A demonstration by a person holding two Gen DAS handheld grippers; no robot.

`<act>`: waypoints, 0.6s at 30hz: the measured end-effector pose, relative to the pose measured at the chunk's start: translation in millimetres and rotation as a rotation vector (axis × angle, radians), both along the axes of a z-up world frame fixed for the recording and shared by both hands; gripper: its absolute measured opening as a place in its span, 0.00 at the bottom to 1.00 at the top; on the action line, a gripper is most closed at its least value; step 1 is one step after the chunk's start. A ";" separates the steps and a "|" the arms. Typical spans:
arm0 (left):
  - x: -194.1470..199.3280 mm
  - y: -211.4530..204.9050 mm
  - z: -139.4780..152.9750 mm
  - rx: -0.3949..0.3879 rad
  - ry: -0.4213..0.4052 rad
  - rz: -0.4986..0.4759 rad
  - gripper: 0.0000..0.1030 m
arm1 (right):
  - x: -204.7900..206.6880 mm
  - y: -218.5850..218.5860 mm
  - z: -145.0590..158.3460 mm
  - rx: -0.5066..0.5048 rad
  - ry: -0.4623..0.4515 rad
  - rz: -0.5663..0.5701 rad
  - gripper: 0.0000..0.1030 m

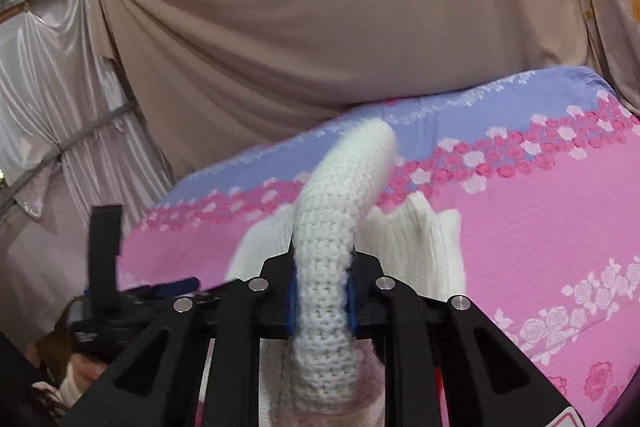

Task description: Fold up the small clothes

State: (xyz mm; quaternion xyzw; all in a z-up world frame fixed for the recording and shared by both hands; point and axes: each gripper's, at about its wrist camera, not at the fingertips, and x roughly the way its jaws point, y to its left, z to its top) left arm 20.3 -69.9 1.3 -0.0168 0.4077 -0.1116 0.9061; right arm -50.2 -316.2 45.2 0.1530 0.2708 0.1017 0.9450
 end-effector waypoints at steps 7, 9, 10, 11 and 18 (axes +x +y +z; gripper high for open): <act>0.8 -6.2 -8.9 0.034 0.009 0.006 0.85 | 26.1 -24.8 -67.5 0.051 0.242 -0.089 0.26; 0.6 -7.1 -8.4 0.043 0.005 0.007 0.85 | 14.6 -19.1 -48.9 -0.019 0.202 -0.131 0.27; 0.4 -7.5 -8.3 0.043 0.004 0.008 0.85 | 6.7 -15.1 -38.7 -0.061 0.175 -0.154 0.27; 0.3 -7.8 -8.3 0.043 0.004 0.009 0.85 | -1.0 -10.5 -30.3 -0.093 0.153 -0.167 0.27; -5.6 -11.6 -8.6 0.048 0.000 0.007 0.84 | -24.8 40.6 -23.8 -0.188 0.140 -0.020 0.27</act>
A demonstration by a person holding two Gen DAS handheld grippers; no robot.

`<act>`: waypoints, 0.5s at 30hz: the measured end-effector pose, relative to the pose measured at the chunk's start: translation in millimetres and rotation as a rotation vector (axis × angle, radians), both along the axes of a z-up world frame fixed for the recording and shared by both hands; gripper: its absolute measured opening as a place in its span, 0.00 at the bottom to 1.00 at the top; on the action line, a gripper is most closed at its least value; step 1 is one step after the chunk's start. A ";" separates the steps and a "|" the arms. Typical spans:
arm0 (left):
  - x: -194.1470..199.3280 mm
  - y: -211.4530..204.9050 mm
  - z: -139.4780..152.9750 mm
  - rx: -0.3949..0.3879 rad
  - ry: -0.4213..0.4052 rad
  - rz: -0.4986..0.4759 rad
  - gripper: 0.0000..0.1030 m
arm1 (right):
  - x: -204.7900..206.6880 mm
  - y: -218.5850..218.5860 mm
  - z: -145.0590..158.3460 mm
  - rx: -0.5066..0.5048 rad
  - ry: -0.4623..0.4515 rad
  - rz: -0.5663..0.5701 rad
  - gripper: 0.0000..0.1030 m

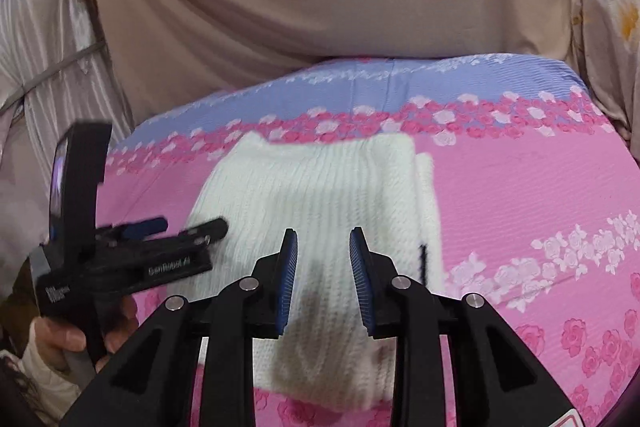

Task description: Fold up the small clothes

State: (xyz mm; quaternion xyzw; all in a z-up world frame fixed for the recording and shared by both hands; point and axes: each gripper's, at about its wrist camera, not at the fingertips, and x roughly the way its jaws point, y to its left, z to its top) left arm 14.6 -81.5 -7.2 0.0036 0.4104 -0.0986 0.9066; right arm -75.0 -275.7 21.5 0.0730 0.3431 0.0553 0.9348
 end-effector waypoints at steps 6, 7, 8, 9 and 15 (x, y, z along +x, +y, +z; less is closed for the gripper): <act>-9.4 3.0 1.3 0.008 0.001 -0.002 0.84 | 6.3 27.7 -41.8 -0.103 0.106 0.006 0.27; -10.6 4.1 1.5 0.003 0.003 -0.003 0.84 | 1.9 28.5 -33.1 -0.096 0.086 0.004 0.27; -11.9 4.8 1.5 0.000 0.004 -0.005 0.84 | -5.2 30.1 -22.1 -0.078 0.056 0.014 0.27; -13.1 4.9 1.4 0.000 0.005 -0.006 0.84 | -9.1 31.5 -16.6 -0.070 0.046 0.022 0.29; -19.3 6.3 -2.2 -0.002 0.020 -0.015 0.84 | -1.8 43.9 -57.4 -0.058 0.159 0.059 0.36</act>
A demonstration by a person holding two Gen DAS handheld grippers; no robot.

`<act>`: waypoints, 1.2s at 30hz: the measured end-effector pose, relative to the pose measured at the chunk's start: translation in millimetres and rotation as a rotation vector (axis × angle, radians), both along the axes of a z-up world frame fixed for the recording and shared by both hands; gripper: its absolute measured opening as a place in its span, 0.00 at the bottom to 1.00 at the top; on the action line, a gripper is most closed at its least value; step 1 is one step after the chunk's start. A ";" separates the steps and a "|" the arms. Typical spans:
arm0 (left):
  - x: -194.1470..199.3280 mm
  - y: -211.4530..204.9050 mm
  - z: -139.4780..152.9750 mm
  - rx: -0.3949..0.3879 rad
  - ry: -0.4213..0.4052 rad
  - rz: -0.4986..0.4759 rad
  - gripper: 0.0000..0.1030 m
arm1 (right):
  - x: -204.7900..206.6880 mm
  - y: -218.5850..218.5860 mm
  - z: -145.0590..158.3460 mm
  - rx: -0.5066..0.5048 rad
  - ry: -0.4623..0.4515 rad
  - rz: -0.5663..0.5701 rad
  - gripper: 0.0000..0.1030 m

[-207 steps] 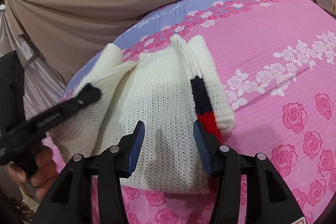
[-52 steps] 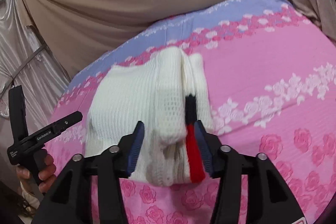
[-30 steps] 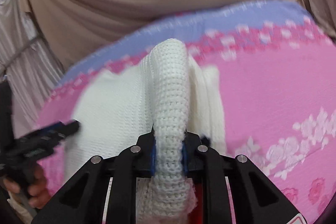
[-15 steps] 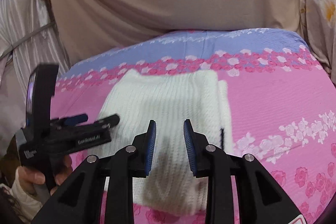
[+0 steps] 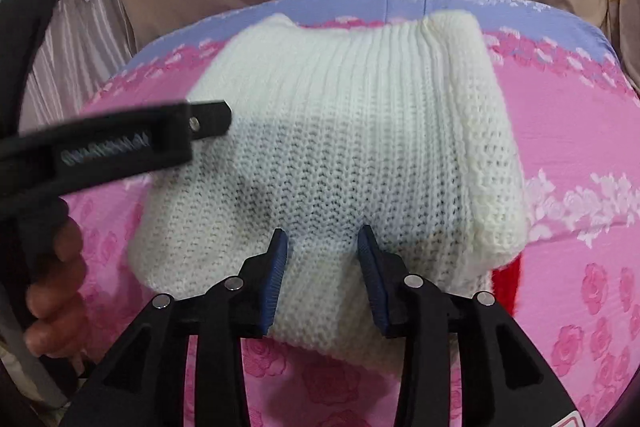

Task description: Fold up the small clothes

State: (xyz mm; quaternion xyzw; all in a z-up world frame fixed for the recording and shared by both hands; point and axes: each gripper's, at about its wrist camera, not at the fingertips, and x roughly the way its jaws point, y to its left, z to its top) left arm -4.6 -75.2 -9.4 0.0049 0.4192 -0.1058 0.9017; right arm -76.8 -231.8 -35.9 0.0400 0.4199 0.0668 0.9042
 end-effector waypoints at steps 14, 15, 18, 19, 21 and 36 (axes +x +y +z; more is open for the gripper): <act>9.9 -8.1 8.5 -0.021 -0.029 0.003 0.89 | 8.2 -94.3 56.0 0.146 -0.176 -0.256 0.44; 11.9 -8.1 4.0 -0.019 -0.014 0.004 0.89 | 16.7 -97.9 45.0 0.135 -0.151 -0.262 0.44; 13.1 -6.3 -4.7 -0.025 0.012 0.002 0.89 | 33.6 -98.9 6.0 0.094 -0.049 -0.270 0.45; 12.7 -6.0 -4.3 -0.020 0.006 0.002 0.89 | 31.9 -102.3 2.9 0.138 -0.055 -0.274 0.48; 13.4 -6.0 -3.0 -0.019 0.007 0.001 0.89 | 26.2 -107.4 9.8 0.192 -0.061 -0.276 0.48; 38.2 -19.5 -9.5 -0.055 0.032 0.016 0.93 | 34.9 -88.2 1.7 0.145 -0.035 -0.240 0.77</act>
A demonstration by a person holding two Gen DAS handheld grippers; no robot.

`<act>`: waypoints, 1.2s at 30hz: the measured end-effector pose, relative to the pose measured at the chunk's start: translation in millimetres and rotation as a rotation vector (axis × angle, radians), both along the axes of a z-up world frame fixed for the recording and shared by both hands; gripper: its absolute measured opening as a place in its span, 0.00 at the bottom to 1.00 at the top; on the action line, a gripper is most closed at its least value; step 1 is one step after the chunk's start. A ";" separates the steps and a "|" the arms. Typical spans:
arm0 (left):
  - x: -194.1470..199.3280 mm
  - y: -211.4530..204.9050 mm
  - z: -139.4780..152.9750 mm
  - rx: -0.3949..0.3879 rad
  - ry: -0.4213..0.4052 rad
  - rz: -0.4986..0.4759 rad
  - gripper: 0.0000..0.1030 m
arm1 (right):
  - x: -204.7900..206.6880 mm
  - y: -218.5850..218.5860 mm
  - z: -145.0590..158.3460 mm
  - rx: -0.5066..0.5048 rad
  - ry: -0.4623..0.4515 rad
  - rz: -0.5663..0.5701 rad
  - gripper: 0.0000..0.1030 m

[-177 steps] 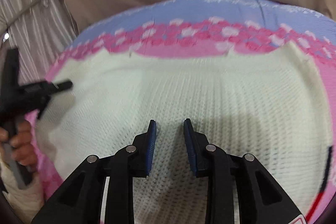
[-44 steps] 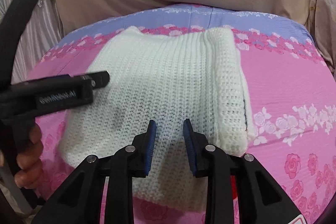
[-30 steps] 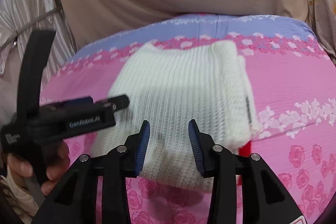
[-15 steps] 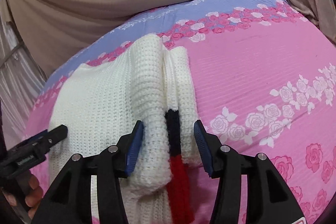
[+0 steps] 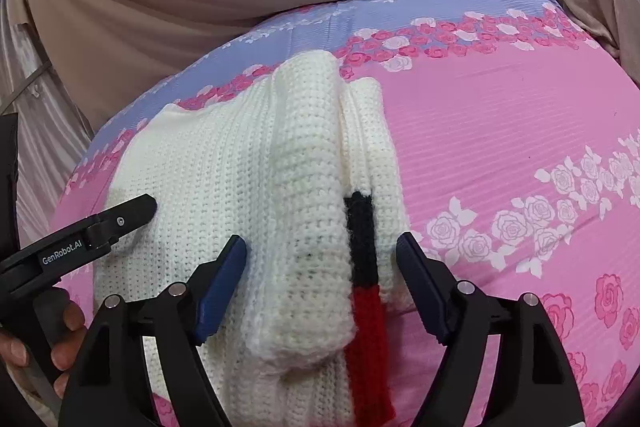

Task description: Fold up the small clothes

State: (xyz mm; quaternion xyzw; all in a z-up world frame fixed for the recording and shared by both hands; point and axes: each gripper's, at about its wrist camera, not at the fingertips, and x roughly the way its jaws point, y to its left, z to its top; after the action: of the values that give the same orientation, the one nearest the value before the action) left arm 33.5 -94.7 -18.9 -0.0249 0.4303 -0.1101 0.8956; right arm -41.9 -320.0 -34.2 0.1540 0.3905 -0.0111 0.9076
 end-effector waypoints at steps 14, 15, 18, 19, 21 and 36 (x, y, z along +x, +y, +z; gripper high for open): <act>12.6 -17.2 -10.7 0.016 -0.022 -0.011 0.96 | 19.4 -13.0 -17.0 0.109 0.005 0.020 0.90; 13.1 -18.1 -10.8 0.019 -0.026 -0.013 0.96 | 20.7 -12.7 -17.1 0.108 0.003 0.021 0.91; 14.8 -20.6 -12.0 0.023 -0.036 -0.016 0.96 | 25.2 -11.8 -17.3 0.106 -0.004 0.027 0.94; 15.2 -21.0 -12.4 0.024 -0.038 -0.015 0.96 | 26.7 -11.0 -17.2 0.102 -0.006 0.028 0.95; 15.5 -21.1 -12.8 0.023 -0.042 -0.015 0.96 | 28.4 -10.1 -16.8 0.098 -0.006 0.029 0.95; -13.2 -21.5 34.5 -0.067 -0.023 -0.224 0.43 | -2.5 11.4 36.5 0.096 -0.098 0.056 0.34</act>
State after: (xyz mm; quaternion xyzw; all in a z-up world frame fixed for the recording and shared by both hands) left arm 20.3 -116.3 15.6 -0.0050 0.4163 -0.2242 0.8811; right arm -44.4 -308.5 2.3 0.1867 0.3498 0.0408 0.9171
